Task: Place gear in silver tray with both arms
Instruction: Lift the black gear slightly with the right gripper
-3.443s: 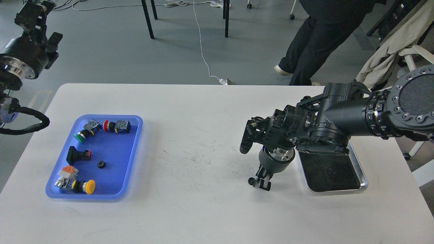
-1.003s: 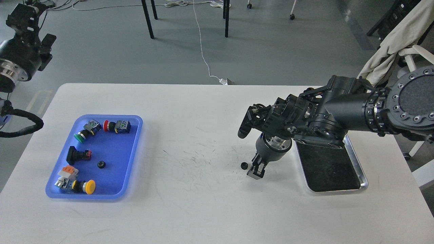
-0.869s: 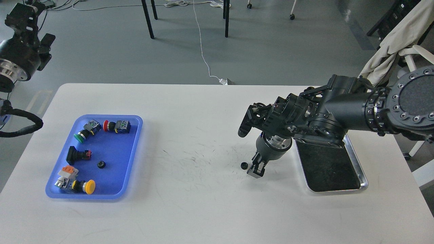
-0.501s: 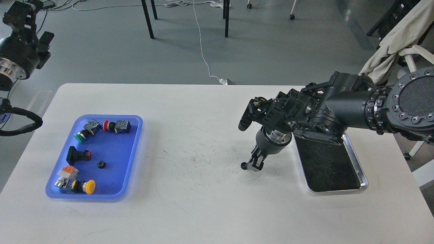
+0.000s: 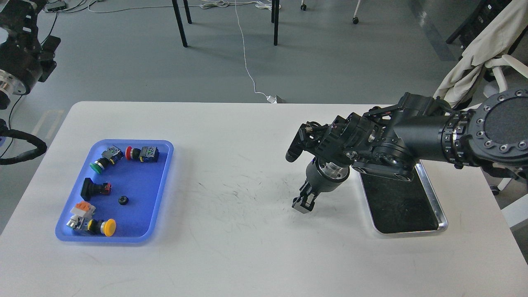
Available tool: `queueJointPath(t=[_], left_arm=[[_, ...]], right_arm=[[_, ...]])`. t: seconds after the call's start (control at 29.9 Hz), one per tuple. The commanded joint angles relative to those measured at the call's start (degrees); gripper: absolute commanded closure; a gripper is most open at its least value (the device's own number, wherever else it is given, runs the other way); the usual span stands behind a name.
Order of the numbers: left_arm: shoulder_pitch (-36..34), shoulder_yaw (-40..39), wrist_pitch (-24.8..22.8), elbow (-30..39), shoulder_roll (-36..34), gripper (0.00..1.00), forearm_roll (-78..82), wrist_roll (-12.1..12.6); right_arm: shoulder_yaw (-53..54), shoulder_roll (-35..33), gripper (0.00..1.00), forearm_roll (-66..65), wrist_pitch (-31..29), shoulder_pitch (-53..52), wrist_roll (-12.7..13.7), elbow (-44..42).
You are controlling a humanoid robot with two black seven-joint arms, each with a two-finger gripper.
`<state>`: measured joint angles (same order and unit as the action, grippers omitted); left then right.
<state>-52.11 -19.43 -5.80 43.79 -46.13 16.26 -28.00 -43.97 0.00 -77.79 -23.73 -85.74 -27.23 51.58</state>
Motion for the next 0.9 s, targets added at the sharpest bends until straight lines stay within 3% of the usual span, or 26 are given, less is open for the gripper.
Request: queueJointPath(t=[0.0, 0.7, 0.87], left_arm=[[0.0, 0.0, 0.0, 0.2, -0.5, 0.02, 0.0, 0.0], [0.0, -0.1, 0.0, 0.5, -0.8, 0.02, -0.1, 0.0], [0.0, -0.1, 0.0, 0.5, -0.8, 0.02, -0.1, 0.0]], right_arm=[[0.1, 0.0, 0.47, 0.0, 0.2, 0.7, 0.0, 0.1], [0.1, 0.0, 0.51, -0.2, 0.4, 1.7, 0.0, -0.5], [0.0, 0.0, 0.61, -0.2, 0.5, 1.7, 0.0, -0.7]])
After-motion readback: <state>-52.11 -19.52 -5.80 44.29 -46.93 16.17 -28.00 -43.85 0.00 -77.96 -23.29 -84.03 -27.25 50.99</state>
